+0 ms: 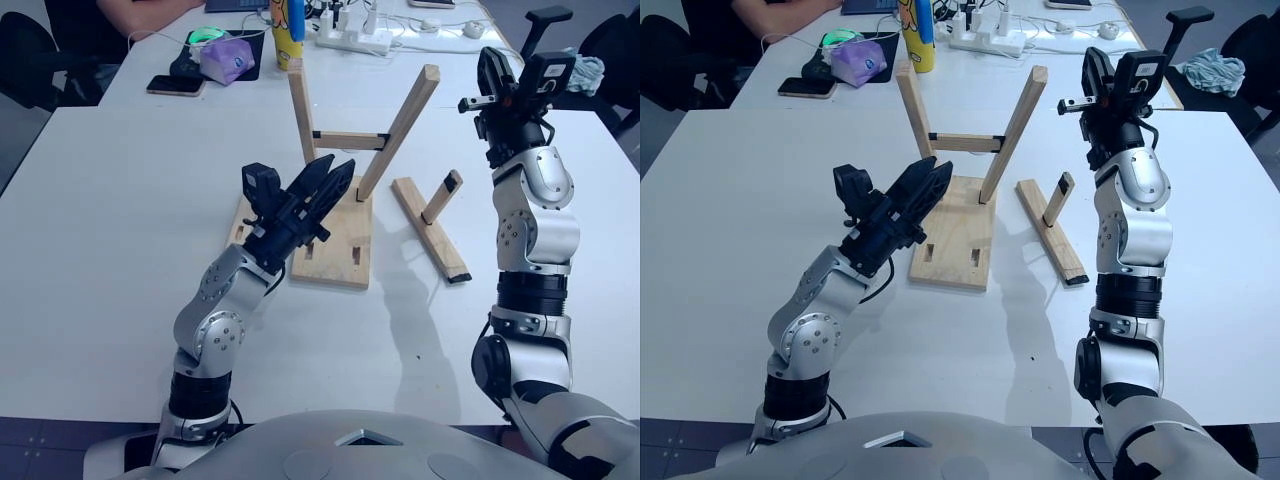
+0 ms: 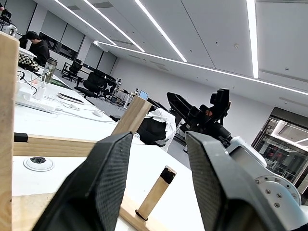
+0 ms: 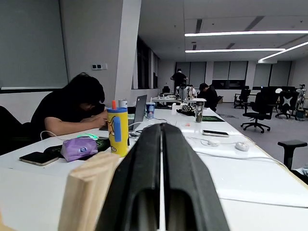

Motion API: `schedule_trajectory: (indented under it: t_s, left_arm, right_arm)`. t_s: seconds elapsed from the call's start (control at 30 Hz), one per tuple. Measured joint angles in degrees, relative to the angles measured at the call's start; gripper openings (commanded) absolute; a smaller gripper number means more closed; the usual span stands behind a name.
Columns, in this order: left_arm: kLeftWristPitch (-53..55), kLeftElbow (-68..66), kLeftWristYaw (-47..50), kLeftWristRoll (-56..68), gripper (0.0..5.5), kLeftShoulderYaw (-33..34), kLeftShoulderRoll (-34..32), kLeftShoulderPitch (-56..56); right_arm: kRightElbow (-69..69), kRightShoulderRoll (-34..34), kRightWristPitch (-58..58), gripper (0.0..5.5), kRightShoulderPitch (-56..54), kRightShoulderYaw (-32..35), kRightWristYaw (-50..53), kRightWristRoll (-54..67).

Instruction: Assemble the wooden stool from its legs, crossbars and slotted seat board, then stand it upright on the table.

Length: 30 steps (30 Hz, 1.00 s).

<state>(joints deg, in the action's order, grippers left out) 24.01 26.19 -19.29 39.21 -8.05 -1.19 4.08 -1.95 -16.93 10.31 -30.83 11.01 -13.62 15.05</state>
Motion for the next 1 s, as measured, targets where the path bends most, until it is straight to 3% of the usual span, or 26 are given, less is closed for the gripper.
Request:
schedule_trajectory:
  t_s: [0.17,0.3,0.53,0.8,1.0]
  left_arm:
    - [0.00,0.01,0.04,0.01,2.05,0.07,0.17,-0.09]
    - [0.03,0.04,0.06,0.02,2.05,0.21,0.23,-0.11]
    - [0.16,-0.06,0.07,0.08,2.05,0.54,0.25,-0.06]
    - [-0.37,-1.09,0.07,0.01,2.05,0.94,0.53,0.42]
    - [-1.45,-1.15,0.11,-1.13,2.05,-0.20,1.06,-0.23]
  right_arm:
    - [2.63,0.23,-2.62,0.03,0.00,-1.30,0.03,-1.30]
    - [-3.77,0.02,11.38,0.03,3.89,-5.29,1.63,-4.53]
    - [-1.57,-0.03,18.01,0.03,3.55,-4.97,1.22,-3.27]
    - [-2.58,0.15,14.46,0.03,3.48,-4.00,1.37,-3.33]
    - [-0.32,-0.76,3.63,0.22,4.30,4.64,0.82,0.81]
